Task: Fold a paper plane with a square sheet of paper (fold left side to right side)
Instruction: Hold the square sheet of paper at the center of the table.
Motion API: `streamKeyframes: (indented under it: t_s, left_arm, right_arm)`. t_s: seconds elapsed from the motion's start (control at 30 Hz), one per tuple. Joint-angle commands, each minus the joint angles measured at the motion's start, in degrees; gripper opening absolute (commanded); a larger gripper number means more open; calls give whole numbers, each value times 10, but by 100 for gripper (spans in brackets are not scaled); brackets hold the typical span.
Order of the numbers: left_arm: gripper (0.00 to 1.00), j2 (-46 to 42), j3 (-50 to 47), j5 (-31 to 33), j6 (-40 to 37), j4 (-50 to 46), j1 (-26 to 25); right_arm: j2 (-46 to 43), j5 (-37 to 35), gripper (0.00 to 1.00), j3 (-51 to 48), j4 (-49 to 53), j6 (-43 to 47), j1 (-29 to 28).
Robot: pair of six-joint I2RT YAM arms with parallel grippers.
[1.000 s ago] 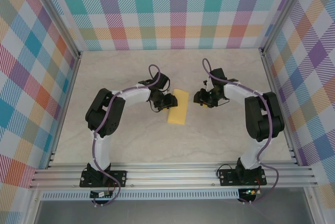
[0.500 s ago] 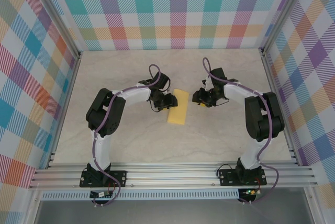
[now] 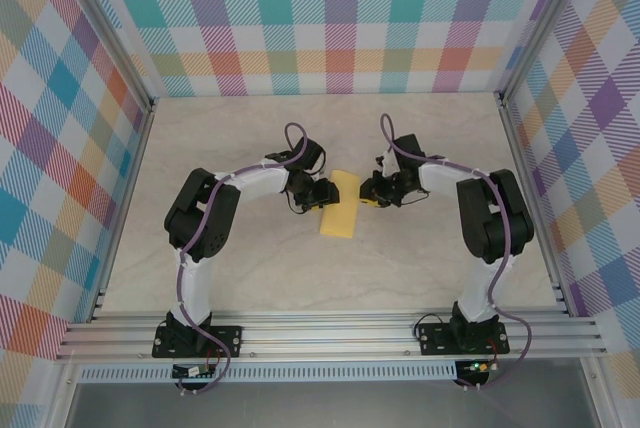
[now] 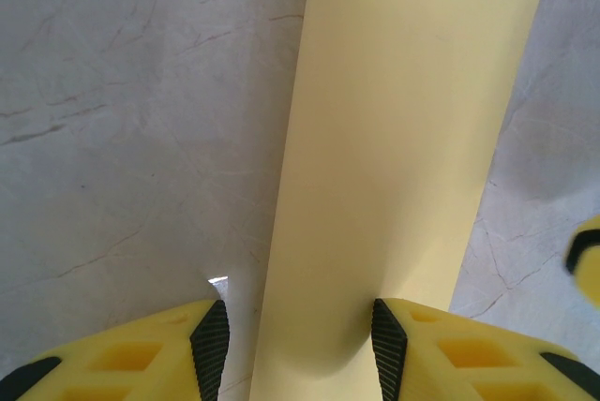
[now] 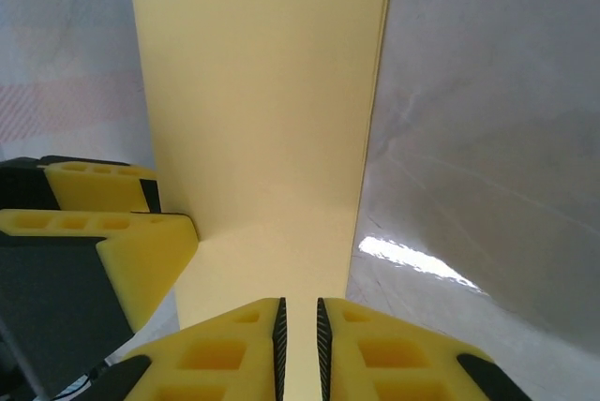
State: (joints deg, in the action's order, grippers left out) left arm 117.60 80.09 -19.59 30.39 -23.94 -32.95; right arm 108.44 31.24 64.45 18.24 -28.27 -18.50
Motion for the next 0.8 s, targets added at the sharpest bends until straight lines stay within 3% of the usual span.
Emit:
streamKeyframes:
  t_s: [0.0, 0.77]
  left_arm:
    - [47, 19, 7, 12, -2, -19, -12]
    - [48, -4, 21, 15, -18, -34, -13]
  right_arm:
    - [21, 19, 16, 14, -16, -12, -15]
    - [86, -36, 14, 28, 52, 0, -27]
